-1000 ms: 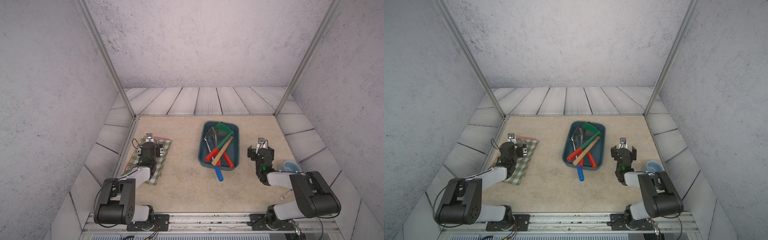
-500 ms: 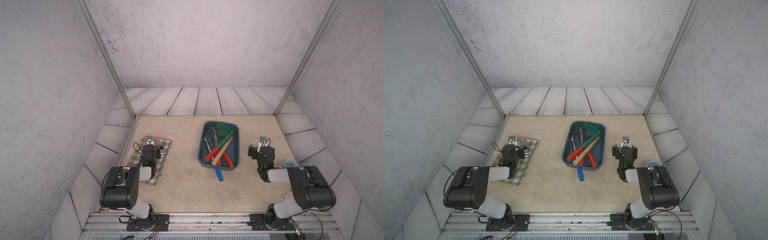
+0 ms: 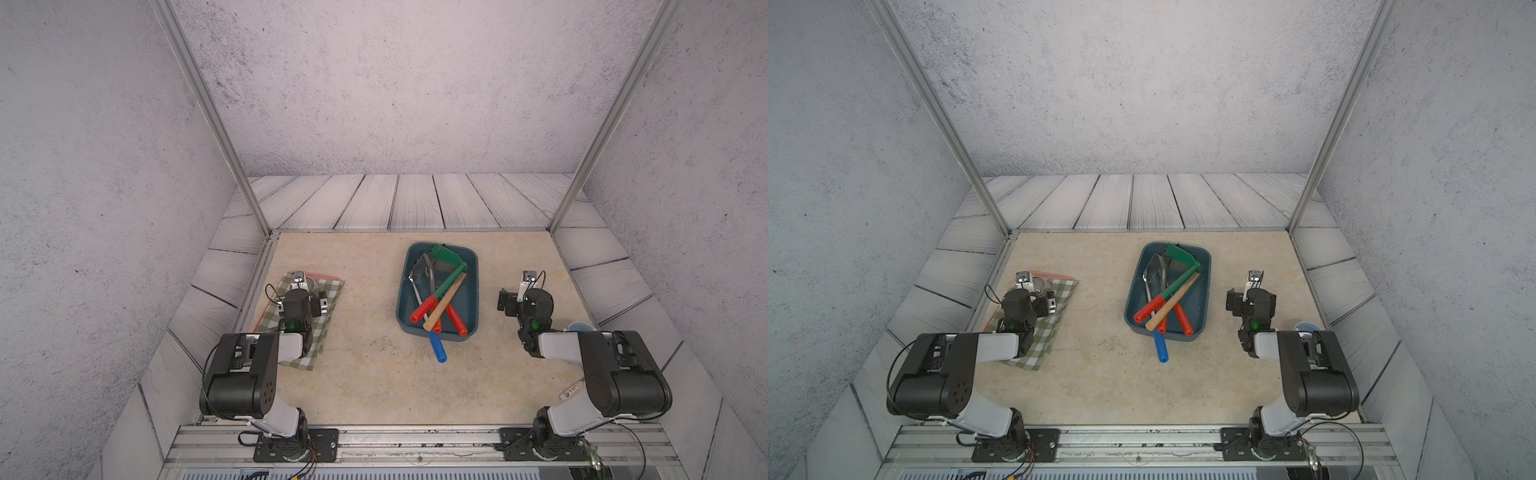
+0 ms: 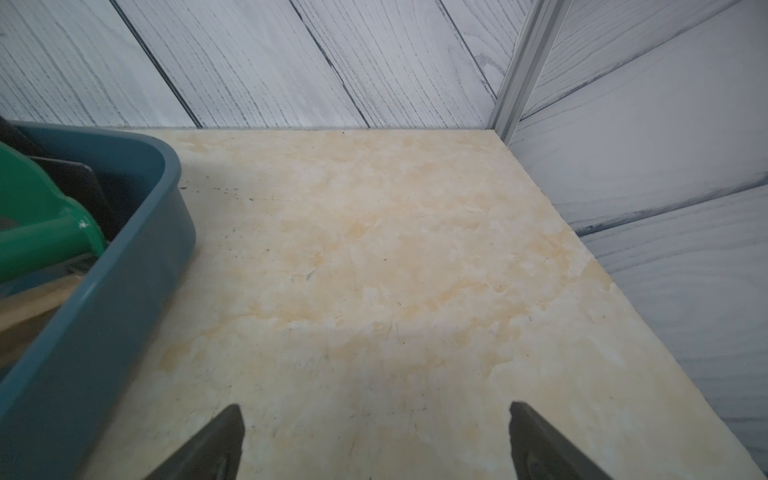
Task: Put the small hoe into the storage box
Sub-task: Reset both arms
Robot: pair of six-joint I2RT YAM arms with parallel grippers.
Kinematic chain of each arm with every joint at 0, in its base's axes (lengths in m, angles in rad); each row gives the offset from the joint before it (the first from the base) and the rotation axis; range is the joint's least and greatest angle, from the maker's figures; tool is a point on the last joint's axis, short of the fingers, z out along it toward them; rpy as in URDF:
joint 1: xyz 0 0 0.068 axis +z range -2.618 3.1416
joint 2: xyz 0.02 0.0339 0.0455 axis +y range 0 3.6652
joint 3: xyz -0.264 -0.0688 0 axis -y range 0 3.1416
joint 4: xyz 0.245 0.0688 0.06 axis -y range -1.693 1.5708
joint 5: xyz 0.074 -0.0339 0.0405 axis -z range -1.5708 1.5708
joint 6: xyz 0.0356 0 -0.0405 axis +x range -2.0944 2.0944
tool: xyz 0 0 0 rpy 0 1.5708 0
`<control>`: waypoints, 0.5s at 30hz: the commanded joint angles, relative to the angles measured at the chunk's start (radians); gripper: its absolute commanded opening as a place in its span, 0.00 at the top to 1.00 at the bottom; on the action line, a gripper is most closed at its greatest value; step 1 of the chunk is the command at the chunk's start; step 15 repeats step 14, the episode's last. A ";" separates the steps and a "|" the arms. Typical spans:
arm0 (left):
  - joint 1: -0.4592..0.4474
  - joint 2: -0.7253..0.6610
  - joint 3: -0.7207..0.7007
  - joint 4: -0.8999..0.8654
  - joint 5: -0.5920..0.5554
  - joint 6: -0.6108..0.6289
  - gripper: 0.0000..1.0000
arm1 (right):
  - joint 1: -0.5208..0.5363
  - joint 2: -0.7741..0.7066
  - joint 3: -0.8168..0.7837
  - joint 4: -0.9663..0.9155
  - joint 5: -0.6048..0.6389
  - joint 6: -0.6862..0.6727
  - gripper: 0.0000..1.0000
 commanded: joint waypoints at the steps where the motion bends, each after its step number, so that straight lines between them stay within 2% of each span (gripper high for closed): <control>1: 0.010 -0.014 0.003 0.013 0.008 -0.003 0.01 | 0.000 -0.005 0.007 -0.020 -0.009 0.010 0.01; 15: 0.010 -0.014 0.003 0.013 0.008 -0.003 0.01 | 0.000 -0.005 0.006 -0.020 -0.008 0.009 0.01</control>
